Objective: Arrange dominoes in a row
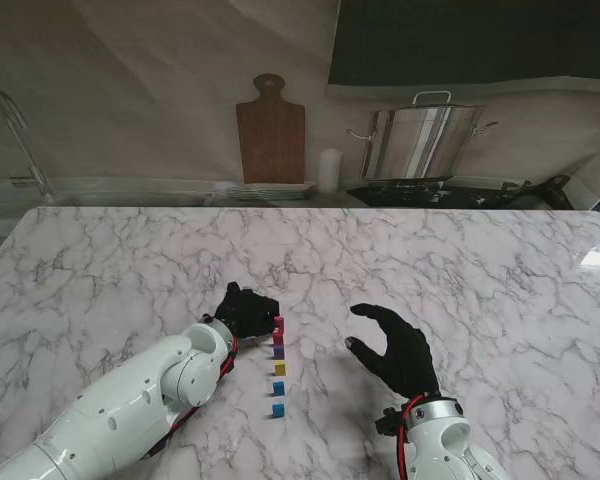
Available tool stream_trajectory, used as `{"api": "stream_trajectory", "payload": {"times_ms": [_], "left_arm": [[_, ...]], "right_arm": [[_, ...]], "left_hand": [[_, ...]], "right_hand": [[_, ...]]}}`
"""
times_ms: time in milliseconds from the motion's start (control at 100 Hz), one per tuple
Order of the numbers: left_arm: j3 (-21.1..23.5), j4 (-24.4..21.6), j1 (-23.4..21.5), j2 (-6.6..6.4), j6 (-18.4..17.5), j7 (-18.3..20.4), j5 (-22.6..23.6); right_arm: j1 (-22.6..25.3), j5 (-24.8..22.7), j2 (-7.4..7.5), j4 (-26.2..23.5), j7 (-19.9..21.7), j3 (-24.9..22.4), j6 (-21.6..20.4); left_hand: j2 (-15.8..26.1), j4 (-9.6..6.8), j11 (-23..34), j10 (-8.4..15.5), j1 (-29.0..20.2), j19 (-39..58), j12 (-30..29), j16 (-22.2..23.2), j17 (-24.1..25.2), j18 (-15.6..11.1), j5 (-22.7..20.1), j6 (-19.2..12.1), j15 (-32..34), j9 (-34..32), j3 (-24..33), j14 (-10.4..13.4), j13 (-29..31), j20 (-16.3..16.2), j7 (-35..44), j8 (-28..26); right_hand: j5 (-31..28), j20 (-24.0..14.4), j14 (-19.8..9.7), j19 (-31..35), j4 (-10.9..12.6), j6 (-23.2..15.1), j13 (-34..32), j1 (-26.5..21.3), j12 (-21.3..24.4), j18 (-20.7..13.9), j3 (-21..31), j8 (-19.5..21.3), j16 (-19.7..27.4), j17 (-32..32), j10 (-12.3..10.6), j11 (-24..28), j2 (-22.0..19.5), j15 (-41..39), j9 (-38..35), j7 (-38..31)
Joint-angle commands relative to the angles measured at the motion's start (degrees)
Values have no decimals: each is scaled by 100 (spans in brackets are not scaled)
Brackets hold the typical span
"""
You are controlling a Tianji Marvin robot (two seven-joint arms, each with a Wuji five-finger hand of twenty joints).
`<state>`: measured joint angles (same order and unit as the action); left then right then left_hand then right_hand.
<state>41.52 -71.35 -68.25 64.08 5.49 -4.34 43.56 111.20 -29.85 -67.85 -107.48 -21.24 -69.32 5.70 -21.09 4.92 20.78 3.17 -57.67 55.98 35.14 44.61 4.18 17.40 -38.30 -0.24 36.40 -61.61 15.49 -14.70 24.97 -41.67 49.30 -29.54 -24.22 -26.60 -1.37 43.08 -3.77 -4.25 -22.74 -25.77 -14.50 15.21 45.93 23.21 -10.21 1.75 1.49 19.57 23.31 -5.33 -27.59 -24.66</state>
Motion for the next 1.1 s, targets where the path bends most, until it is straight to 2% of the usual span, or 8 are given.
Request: {"api": "stream_trajectory", "payload": {"times_ms": [0,250,280,780,800,830,1090], "left_arm": [[-20,15,11,15,13,71,-1],[-19,2,10,3,27,100,25],[-19,-2,9,1,32,106,30],[-2,-85,-9,-45,76,274,81],[0,-89,-10,-47,77,283,83],[4,-96,-11,-52,77,298,87],[20,-154,-21,-83,83,425,111]], "right_arm": [[24,3,-9,-4,-5,3,19],[24,4,-8,-5,0,2,22],[23,3,-8,-4,-1,3,22],[21,3,-6,-3,9,-1,23],[21,3,-6,-3,9,-1,24],[21,2,-6,-4,10,-2,24],[20,1,-5,-4,14,2,26]], "left_hand": [[157,-124,46,260,-225,57,58,81,141,-12,-129,-31,76,-162,-45,-30,44,-149,217,79],[14,-157,-28,227,-189,49,23,80,143,7,-21,77,68,-100,-82,-47,24,-143,180,133],[-42,-175,-215,222,-139,49,129,80,143,7,-3,95,61,-148,17,-51,24,-138,132,119],[-250,-168,-466,154,-64,-14,180,59,150,26,192,276,-12,32,131,-81,-84,-103,-148,148],[-291,-138,-286,30,11,-32,76,58,144,27,175,283,-27,148,262,-83,-90,-93,-258,57],[-315,-125,-236,-12,43,-44,41,56,147,30,196,296,-38,214,297,-80,-107,-87,-311,43],[-400,-100,-42,-14,169,-133,-131,45,142,37,285,381,-94,481,467,-99,-197,-52,-546,-22]], "right_hand": [[-74,-108,-17,56,125,46,-18,17,-38,33,-18,89,-65,33,10,43,-64,-48,-59,8],[-73,-108,-9,55,126,49,-18,14,-39,41,-13,90,-65,34,20,46,-55,-47,-63,7],[-74,-108,-11,55,125,46,-19,18,-39,38,-15,90,-65,34,18,45,-56,-48,-61,7],[-70,-106,-15,52,123,45,-15,8,-38,41,-7,89,-64,37,15,45,-43,-45,-59,7],[-72,-106,-13,53,123,43,-20,8,-38,43,-6,89,-65,38,20,44,-41,-47,-56,6],[-78,-106,-13,52,122,47,-20,13,-38,47,-8,90,-65,37,6,44,-43,-47,-58,3],[-67,-106,-5,52,121,42,-17,10,-39,41,-4,88,-64,38,20,45,-28,-45,-60,8]]}}
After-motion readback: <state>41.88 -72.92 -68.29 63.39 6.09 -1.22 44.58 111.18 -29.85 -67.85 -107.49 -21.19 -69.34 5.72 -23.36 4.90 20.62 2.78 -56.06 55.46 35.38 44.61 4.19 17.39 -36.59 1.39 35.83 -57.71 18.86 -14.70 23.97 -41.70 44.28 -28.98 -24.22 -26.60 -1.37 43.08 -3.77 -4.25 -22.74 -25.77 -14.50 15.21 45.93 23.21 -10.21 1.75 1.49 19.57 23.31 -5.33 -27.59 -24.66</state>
